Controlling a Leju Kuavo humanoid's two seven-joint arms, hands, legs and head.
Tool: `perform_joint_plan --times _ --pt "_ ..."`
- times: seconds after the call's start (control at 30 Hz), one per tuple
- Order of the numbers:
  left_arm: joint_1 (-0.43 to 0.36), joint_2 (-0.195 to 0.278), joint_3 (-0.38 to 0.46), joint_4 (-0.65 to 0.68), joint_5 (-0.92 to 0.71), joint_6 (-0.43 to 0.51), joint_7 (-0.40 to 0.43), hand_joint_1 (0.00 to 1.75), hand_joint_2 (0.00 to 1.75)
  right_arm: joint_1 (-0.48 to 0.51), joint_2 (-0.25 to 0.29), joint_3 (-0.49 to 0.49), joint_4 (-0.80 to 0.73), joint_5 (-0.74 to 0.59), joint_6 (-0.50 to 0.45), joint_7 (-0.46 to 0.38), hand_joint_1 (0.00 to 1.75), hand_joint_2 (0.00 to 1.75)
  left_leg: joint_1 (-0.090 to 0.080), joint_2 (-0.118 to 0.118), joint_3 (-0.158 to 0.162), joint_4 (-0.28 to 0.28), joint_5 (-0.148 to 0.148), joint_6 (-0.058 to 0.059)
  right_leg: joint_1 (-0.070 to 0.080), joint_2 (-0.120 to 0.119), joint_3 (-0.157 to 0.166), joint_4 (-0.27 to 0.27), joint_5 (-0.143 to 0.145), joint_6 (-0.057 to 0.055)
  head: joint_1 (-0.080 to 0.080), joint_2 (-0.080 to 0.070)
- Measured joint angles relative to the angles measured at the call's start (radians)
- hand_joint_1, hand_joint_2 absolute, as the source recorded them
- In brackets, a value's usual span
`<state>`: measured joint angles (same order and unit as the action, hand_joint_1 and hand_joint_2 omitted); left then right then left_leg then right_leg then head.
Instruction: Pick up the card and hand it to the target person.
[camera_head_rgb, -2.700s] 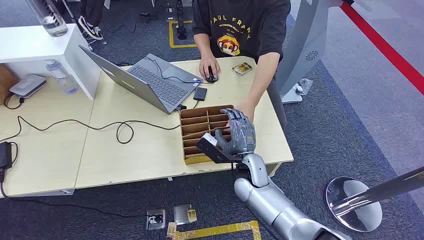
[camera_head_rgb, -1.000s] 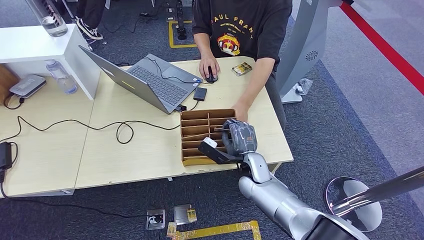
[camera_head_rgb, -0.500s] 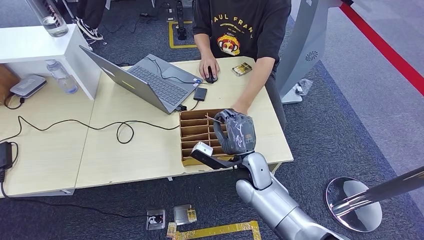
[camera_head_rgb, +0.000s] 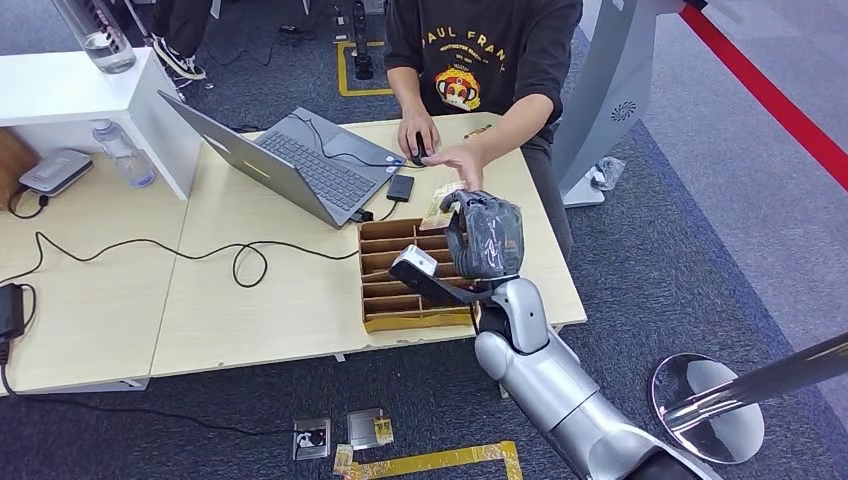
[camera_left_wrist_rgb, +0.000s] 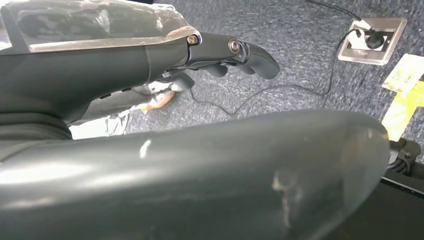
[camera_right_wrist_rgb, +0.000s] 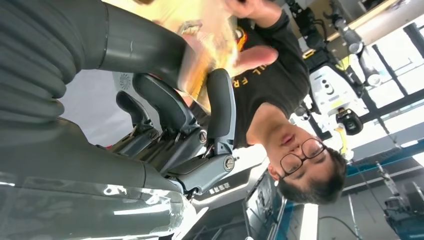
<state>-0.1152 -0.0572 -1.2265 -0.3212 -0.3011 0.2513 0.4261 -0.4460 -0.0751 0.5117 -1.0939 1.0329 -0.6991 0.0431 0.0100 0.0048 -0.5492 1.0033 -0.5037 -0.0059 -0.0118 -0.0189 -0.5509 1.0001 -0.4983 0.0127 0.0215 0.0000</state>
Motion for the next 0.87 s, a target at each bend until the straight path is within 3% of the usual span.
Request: perform_joint_plan --times 0.17,0.43,0.47,0.57,0.6,0.67,0.87 --pt "-0.004 0.0 0.0 0.0 -0.008 -0.007 -0.002 0.0 0.0 -0.059 0.001 -0.003 0.078 0.002 0.0 0.02 1.51 1.75 0.0 0.0 0.0 0.0 0.0 0.0 0.0 0.0 0.0 0.0 0.0 0.0 0.0 0.0" --pt "-0.008 0.0 0.0 0.0 -0.014 -0.016 -0.005 0.0 0.0 -0.121 0.007 -0.008 0.185 0.003 0.0 0.037 1.32 1.75 0.0 0.0 0.0 0.0 0.0 0.0 0.0 0.0 0.0 0.0 0.0 0.0 0.0 0.0" --pt "-0.008 0.0 0.0 0.0 -0.015 -0.016 -0.005 0.0 0.0 -0.124 0.009 -0.009 0.194 0.004 0.0 0.037 1.17 1.75 0.0 0.0 0.0 0.0 0.0 0.0 0.0 0.0 0.0 0.0 0.0 0.0 0.0 0.0" --pt "-0.008 0.0 -0.001 0.0 -0.018 -0.017 -0.006 0.0 0.0 -0.129 0.013 -0.01 0.215 0.008 0.0 0.037 0.32 1.75 0.0 0.0 0.0 0.0 0.0 0.0 0.0 0.0 0.0 0.0 0.0 0.0 0.0 0.0" --pt "-0.008 0.0 -0.001 0.0 -0.019 -0.017 -0.006 0.0 0.0 -0.13 0.014 -0.01 0.221 0.011 0.0 0.037 0.12 1.75 0.0 0.0 0.0 0.0 0.0 0.0 0.0 0.0 0.0 0.0 0.0 0.0 0.0 0.0" --pt "-0.008 0.0 -0.001 0.0 -0.02 -0.017 -0.006 0.0 0.0 -0.13 0.018 -0.011 0.232 0.02 0.0 0.038 0.01 1.75 0.0 0.0 0.0 0.0 0.0 0.0 0.0 0.0 0.0 0.0 0.0 0.0 0.0 0.0" --pt "-0.008 0.0 -0.001 0.0 -0.02 -0.017 -0.005 0.0 0.0 -0.13 0.027 -0.014 0.247 0.04 0.0 0.028 0.0 1.75 0.0 0.0 0.0 0.0 0.0 0.0 0.0 0.0 0.0 0.0 0.0 0.0 0.0 0.0"
